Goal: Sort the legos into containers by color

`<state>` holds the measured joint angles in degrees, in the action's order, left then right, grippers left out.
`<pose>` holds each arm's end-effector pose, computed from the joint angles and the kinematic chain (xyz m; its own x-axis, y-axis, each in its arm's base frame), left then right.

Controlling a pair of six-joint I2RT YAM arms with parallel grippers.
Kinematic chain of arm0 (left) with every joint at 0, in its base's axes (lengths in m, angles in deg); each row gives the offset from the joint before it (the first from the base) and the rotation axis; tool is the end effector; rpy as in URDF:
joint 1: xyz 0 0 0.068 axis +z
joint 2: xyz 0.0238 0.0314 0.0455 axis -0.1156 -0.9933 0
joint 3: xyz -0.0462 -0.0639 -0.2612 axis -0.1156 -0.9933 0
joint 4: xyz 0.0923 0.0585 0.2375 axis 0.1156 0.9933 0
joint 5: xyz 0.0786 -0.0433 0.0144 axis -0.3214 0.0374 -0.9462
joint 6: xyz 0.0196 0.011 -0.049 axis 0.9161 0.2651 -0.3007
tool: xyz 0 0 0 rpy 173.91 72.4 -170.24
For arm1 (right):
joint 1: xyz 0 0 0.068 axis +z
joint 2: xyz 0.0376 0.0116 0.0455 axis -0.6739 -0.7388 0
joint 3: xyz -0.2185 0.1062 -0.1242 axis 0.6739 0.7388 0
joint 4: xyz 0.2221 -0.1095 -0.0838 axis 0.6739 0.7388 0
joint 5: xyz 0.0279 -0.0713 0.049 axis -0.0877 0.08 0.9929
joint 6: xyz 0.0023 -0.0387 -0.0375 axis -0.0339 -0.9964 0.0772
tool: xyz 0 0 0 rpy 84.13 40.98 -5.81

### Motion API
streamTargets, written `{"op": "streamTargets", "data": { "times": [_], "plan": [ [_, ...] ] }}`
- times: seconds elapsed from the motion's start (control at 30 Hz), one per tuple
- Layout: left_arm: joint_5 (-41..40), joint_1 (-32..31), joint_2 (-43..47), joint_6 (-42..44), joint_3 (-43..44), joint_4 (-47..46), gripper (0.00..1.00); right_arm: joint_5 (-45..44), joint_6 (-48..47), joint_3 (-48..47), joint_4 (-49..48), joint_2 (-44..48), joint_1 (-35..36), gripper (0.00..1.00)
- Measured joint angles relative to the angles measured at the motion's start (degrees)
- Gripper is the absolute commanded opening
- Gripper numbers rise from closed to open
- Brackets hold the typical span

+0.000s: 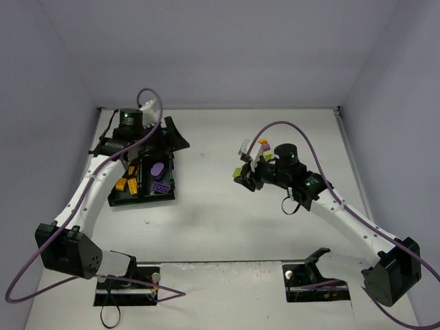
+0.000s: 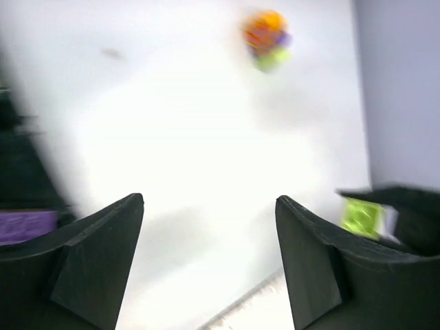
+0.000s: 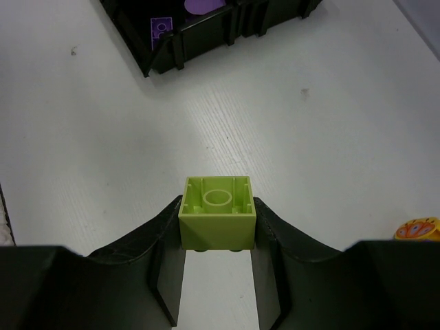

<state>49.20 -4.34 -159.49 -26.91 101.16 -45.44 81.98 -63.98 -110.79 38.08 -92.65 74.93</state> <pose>0.2924 -0.0735 0.3685 -0.7328 -0.3389 -0.5900 0.1941 0.7269 -0.6587 0.2089 0.1561 0.3228 0.1312 -0.2629 -0.9559 -0.9064 0.3587 -0.2231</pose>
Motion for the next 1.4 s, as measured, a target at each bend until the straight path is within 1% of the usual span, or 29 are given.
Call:
{"op": "streamTargets", "data": {
  "times": [0.07,0.23,0.37,0.63,0.87,0.97,1.0,1.1,1.13,1.2,1.23,1.27,1.3,1.33,1.37,1.4],
  "plan": [
    [3.58,-3.93,-0.13,-0.63,0.85,-0.83,0.72,0.9,-0.48,-0.81,-0.04,0.0,0.0,0.06],
    [8.57,-12.57,-2.73,-1.77,2.45,-1.7,0.71,2.32,-0.9,-1.44,-0.02,0.0,0.0,0.06],
    [11.45,-17.55,-5.14,-3.43,2.89,-4.09,0.72,2.84,-0.98,-1.44,0.0,0.0,0.0,0.07],
    [12.92,-23.1,-8.7,-4.55,6.86,-5.53,0.71,2.91,-1.01,-1.44,0.0,0.0,0.02,0.08],
    [13.14,-25.75,-11.39,-4.57,8.41,-5.33,0.71,2.86,-1.01,-1.46,0.0,0.0,0.02,0.08],
    [12.59,-26.21,-13.18,-4.37,9.44,-4.02,0.65,2.86,-1.03,-1.46,0.0,0.0,0.02,0.08],
    [12.35,-26.27,-13.64,-4.26,9.66,-3.43,0.59,2.86,-1.03,-1.46,0.02,0.0,0.02,0.08],
    [11.74,-26.53,-14.8,-4.26,9.68,-2.25,0.47,2.75,-1.07,-1.46,0.13,0.0,0.02,0.09],
    [12.04,-26.71,-15.04,-4.33,9.81,-2.25,0.36,2.62,-1.16,-1.46,0.55,-0.02,0.02,0.09],
    [12.28,-27.36,-15.15,-4.48,10.23,-2.62,0.24,2.36,-1.27,-1.44,1.27,-0.2,0.07,0.1],
    [11.5,-27.67,-15.15,-4.52,10.38,-2.47,0.15,2.23,-1.51,-1.46,1.53,-0.2,0.04,0.12],
    [11.15,-27.71,-15.15,-4.81,10.47,-2.4,0.11,1.99,-1.81,-1.46,1.64,-0.15,0.07,0.15],
    [11.04,-27.69,-15.19,-5.03,10.47,-2.45,0.08,1.75,-2.01,-1.46,1.51,-0.17,0.07,0.25],
    [10.99,-27.69,-15.26,-5.11,10.49,-2.45,0.06,1.68,-2.08,-1.46,1.44,-0.26,0.07,0.3],
    [10.95,-27.67,-15.26,-5.09,10.49,-2.4,0.02,1.66,-2.1,-1.44,1.49,-0.28,0.07,0.35],
    [10.58,-27.69,-15.26,-4.96,10.49,-2.4,0.0,1.64,-2.1,-1.44,1.51,-0.28,0.07,0.42]
  ]
}}
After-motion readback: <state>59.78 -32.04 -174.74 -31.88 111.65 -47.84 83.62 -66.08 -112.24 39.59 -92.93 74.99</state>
